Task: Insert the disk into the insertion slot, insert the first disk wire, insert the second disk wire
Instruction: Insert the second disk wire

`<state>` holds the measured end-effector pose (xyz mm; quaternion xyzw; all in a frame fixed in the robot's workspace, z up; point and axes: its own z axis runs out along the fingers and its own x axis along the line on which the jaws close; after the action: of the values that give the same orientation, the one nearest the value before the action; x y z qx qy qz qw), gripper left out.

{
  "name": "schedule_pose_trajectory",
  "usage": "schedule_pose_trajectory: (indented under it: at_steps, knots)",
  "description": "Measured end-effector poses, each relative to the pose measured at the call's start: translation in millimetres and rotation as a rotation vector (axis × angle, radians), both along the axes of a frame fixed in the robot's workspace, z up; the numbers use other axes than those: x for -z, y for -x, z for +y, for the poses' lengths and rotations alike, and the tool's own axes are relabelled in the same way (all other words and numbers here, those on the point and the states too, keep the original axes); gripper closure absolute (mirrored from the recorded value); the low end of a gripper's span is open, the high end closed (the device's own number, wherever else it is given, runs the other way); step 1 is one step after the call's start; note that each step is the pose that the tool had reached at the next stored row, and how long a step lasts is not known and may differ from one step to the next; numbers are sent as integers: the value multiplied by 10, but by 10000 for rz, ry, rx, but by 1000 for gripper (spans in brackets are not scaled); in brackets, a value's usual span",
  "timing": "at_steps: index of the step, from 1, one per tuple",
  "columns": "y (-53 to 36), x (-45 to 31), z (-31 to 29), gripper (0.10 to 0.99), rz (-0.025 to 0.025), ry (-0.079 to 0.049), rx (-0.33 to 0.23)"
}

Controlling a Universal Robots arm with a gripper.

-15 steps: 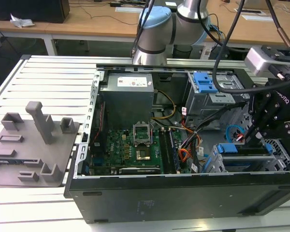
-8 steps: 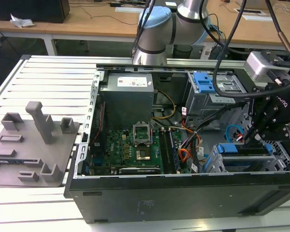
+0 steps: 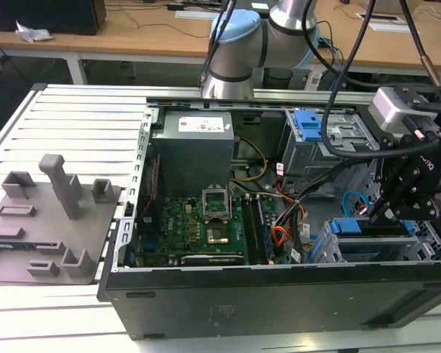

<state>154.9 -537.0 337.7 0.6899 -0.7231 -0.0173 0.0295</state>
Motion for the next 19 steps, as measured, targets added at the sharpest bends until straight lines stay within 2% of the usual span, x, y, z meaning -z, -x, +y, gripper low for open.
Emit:
schedule_pose_trajectory:
  at_steps: [6,7,8,11,13,18,19]
  knots:
    - [-7,22,1,922,0,-14,0]
    - [-7,25,0,914,0,-20,0]
    - [-7,25,0,851,0,-19,0]
    - [-8,16,1,851,0,-17,-1]
    - [-8,-30,1,851,0,-29,0]
    - [-8,-257,2,851,0,-15,-1]
    - [-8,-284,4,851,0,-14,0]
